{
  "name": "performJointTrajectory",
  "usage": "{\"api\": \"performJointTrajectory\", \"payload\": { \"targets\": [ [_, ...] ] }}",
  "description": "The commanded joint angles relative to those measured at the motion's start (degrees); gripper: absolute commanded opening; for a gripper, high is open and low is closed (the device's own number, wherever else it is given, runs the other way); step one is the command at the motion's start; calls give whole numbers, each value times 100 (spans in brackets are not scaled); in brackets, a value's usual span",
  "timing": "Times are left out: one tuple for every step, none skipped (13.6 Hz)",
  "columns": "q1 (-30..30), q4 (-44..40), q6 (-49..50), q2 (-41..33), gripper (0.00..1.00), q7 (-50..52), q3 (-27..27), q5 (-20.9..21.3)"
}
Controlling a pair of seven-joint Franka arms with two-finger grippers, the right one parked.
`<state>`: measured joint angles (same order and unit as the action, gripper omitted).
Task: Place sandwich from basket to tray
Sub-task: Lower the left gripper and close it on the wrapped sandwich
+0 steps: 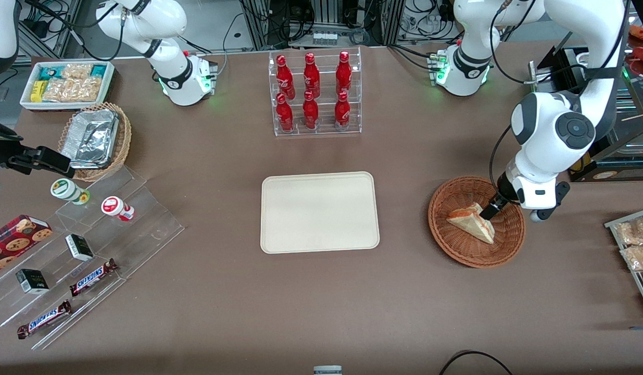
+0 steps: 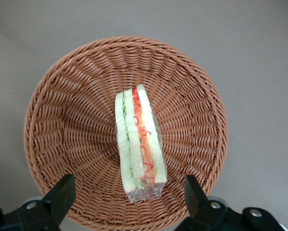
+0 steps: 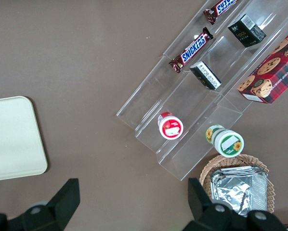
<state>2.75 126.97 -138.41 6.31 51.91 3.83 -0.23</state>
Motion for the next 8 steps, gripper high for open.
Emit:
{"api": "performJointTrajectory", "payload": {
  "targets": [
    [33,117,-449,238,100,345,109,-3],
    [33,117,-659,361,100,433,188,-3],
    [33,126,-757,458,100,442,223,-3],
    [33,135,-775,485,100,434,224,-3],
    [33,170,-775,520,100,434,224,6],
    [24,222,-775,512,100,425,224,15],
    [24,275,-775,503,100,407,215,41],
    [6,319,-775,494,100,407,215,41]
  ]
}}
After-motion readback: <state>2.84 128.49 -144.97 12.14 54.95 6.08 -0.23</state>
